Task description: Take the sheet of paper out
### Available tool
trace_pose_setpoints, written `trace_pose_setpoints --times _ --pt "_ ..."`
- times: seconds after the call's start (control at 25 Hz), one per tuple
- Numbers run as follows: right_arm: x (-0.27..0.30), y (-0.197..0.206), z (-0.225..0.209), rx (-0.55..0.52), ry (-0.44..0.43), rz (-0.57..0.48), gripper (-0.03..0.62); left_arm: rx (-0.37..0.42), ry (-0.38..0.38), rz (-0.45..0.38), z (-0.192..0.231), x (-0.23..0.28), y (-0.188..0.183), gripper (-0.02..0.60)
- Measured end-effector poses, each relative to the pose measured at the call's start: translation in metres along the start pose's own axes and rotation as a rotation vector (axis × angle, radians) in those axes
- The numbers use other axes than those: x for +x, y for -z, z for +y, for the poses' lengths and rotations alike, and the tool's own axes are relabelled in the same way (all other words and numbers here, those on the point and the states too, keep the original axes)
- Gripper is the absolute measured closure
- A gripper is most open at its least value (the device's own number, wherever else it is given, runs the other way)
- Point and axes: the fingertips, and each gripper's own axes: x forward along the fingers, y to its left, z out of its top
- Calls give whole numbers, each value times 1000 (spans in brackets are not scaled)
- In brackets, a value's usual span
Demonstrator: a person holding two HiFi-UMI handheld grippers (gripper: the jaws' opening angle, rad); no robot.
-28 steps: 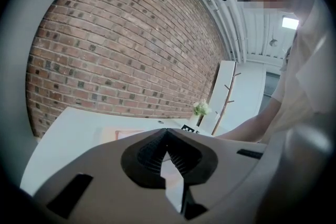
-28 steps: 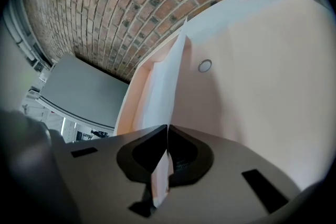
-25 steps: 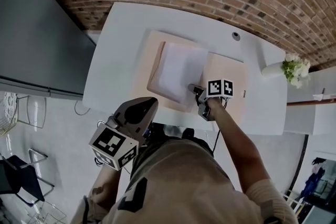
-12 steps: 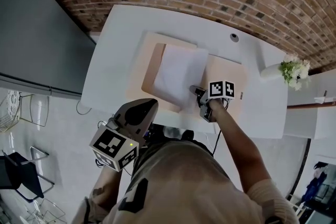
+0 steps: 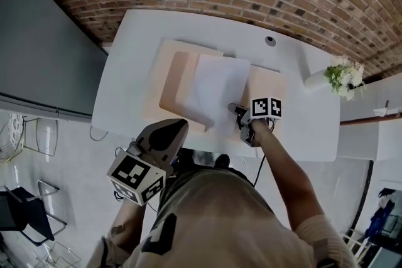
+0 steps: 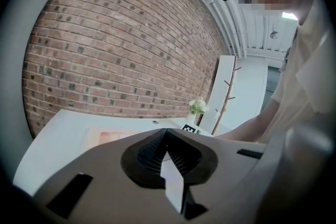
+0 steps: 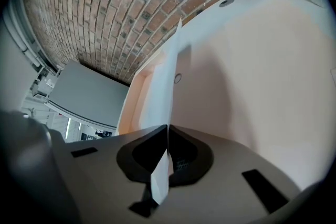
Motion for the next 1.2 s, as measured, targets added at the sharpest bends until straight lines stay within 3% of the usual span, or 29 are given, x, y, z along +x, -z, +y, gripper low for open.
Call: trace_pose_setpoints --times 0.72,1.2 --pt "-40 2 -21 -10 -29 -17 569 15 -8 1 -39 16 1 568" --pt "-86 7 -18 -11 -114 -74 569 39 5 9 -70 30 4 568"
